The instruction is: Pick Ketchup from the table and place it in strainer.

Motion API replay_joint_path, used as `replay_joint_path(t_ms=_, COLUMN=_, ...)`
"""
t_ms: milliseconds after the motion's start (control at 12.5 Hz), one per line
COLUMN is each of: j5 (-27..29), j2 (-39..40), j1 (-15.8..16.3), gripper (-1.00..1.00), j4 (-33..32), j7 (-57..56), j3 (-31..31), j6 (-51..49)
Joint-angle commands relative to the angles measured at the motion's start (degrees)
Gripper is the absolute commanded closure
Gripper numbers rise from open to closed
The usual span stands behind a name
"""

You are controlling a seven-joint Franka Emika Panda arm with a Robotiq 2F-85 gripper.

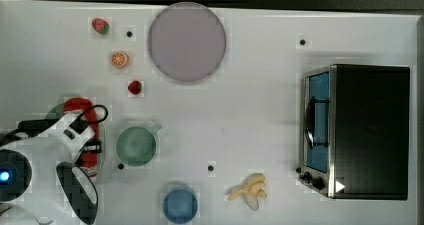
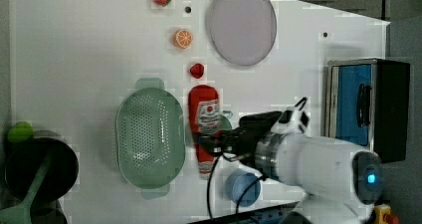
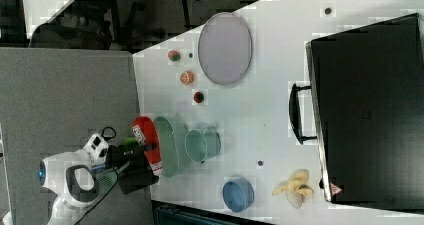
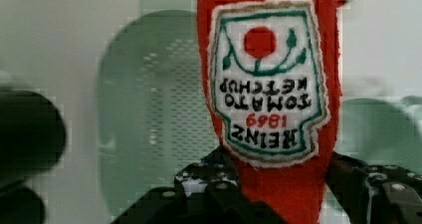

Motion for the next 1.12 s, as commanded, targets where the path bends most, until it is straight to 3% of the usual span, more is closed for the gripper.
replay_joint_path(t_ms=80, j5=0.1, j2=5.9, j1=0.1, gripper=-0.09, j4=1.6, j7=11.1, j3=1.0, j6=6.3)
replay_joint_path(t_ms=480, j5=-1.1, j2=16.3, j1=2.4, gripper=-0.09, j4=1.5, j7=14.6, j3=0.9, j6=17.2)
replay_joint_path(t_ms=560, j5=-1.4, j2=17.7, j1=2.5, gripper=-0.18, j4=1.5, j7=14.6, j3=0.7, j6=18.9)
replay_joint_path(t_ms=880, j5=-1.5, j2=18.4, j1=2.2, gripper=-1.00, j4=1.7, j7=14.6, j3=0.5, j6=20.1)
replay_joint_path(t_ms=1120, j5=-0.7, j2=13.4, j1=-0.2, gripper=-1.00, j4=1.7, j7=15.5, j3=-0.2, j6=17.8)
